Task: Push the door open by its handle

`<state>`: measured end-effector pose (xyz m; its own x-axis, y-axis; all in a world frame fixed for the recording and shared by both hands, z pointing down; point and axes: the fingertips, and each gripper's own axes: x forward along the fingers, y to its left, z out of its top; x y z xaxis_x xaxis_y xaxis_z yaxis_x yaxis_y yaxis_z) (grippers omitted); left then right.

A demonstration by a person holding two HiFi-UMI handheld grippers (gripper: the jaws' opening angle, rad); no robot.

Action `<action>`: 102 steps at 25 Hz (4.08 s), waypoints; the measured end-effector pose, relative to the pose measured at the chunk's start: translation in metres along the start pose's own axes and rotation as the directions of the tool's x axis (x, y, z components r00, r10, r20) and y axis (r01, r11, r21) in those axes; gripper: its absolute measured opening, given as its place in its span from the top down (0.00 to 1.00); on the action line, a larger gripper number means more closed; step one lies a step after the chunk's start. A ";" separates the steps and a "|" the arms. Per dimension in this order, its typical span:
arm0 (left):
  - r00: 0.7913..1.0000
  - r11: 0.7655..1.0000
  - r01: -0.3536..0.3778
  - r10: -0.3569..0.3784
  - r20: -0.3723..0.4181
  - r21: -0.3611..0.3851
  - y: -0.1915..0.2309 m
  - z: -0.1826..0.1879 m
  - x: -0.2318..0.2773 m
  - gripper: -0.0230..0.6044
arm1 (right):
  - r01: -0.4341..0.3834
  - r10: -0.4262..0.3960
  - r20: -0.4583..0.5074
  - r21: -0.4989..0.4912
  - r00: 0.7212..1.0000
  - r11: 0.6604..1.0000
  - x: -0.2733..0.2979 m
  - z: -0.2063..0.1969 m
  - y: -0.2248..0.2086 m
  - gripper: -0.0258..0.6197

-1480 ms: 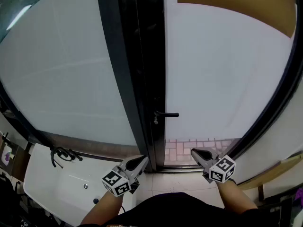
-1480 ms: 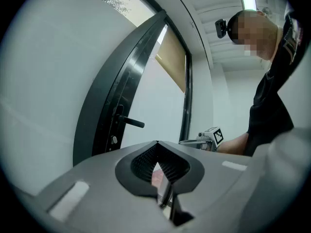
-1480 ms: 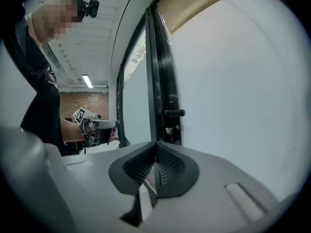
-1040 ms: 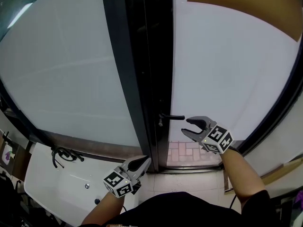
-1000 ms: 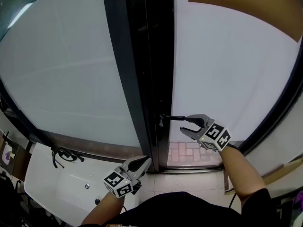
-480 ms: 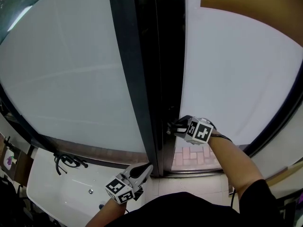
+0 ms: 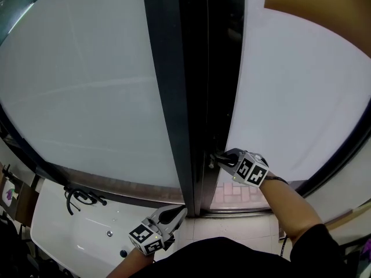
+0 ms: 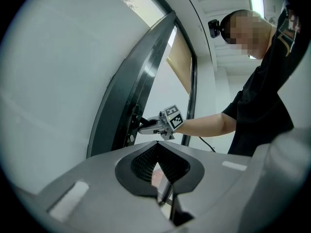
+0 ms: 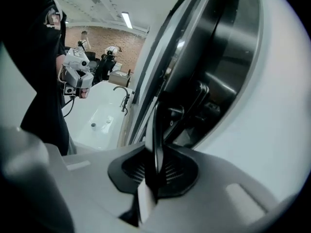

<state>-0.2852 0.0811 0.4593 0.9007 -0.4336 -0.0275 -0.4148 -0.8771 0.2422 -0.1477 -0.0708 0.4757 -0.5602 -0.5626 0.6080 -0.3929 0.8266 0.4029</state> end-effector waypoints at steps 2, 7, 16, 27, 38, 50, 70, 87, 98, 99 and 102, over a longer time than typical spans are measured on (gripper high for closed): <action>1.000 1.000 0.003 -0.003 -0.002 -0.007 0.001 0.001 0.000 0.97 | 0.046 -0.045 0.066 -0.008 0.997 0.999 0.002 0.002 -0.001 0.93; 1.000 1.000 0.023 -0.024 -0.017 -0.017 -0.002 0.008 0.006 0.97 | 0.110 -0.124 0.207 0.078 0.970 0.991 0.012 0.001 0.003 0.93; 0.997 0.999 0.054 -0.053 -0.056 0.004 0.002 0.012 0.016 0.97 | 0.126 -0.139 0.171 0.084 0.975 0.988 0.032 -0.009 -0.038 0.95; 0.990 0.990 -0.143 0.143 -0.019 0.021 -0.002 -0.020 0.116 0.97 | -0.029 0.002 0.210 0.128 0.978 0.991 0.061 -0.032 -0.095 0.96; 0.966 0.967 -0.256 0.256 -0.031 0.009 0.024 -0.014 0.218 0.97 | -0.110 0.082 0.234 0.110 0.969 0.988 0.100 -0.045 -0.176 0.96; 0.979 0.981 -0.191 0.188 -0.084 -0.033 0.101 -0.010 0.334 0.97 | -0.057 0.008 0.183 0.265 0.983 0.963 0.132 -0.115 -0.309 0.96; 0.935 0.934 -0.354 0.354 -0.005 -0.043 0.325 0.036 0.539 0.97 | 0.105 -0.169 0.092 0.480 0.981 0.871 0.118 -0.255 -0.559 0.97; 0.994 0.995 -0.097 0.097 -0.049 -0.013 0.521 0.061 0.671 0.97 | 0.275 -0.472 0.109 0.690 0.875 0.670 0.041 -0.406 -0.626 0.96; 0.977 0.977 -0.211 0.211 -0.026 -0.031 0.543 0.069 0.707 0.97 | 0.013 -0.297 0.321 0.659 0.899 0.752 0.114 -0.400 -0.642 0.96; 0.977 0.977 -0.211 0.210 -0.026 -0.031 0.545 0.067 0.708 0.97 | 0.000 -0.292 0.329 0.663 0.898 0.749 0.119 -0.401 -0.645 0.96; 0.982 0.982 -0.187 0.187 -0.035 -0.004 0.553 0.066 0.706 0.97 | -0.001 -0.312 0.339 0.678 0.887 0.735 0.128 -0.401 -0.652 0.96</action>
<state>0.1127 -0.7230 0.5100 0.8111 -0.5826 0.0520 -0.5757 -0.7794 0.2471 0.3286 -0.6766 0.5654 -0.6219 -0.7617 0.1818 -0.7828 0.5990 -0.1684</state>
